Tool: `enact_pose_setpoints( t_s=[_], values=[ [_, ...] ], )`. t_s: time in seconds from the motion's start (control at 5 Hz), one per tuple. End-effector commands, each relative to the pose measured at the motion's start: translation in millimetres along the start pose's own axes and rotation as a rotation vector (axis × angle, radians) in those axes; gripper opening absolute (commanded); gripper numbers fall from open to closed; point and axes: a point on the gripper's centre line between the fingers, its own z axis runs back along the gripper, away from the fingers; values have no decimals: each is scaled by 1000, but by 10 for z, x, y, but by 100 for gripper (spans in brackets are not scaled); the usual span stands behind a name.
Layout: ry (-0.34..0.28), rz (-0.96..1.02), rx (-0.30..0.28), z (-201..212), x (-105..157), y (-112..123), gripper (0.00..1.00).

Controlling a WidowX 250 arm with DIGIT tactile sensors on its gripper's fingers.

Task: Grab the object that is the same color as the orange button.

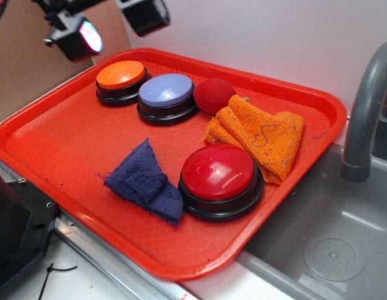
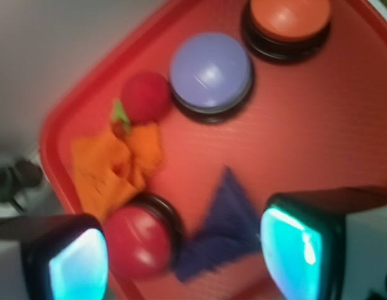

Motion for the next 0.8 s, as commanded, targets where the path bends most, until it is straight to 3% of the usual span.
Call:
enact_pose_setpoints(
  t_s=[0.0,0.2,0.6],
  values=[
    [-36,13,-17,-646,190,-412,100],
    [-17,17,37,-957,269,-442,100],
    [35,-17,77,-1327,260,-468,100]
  ],
)
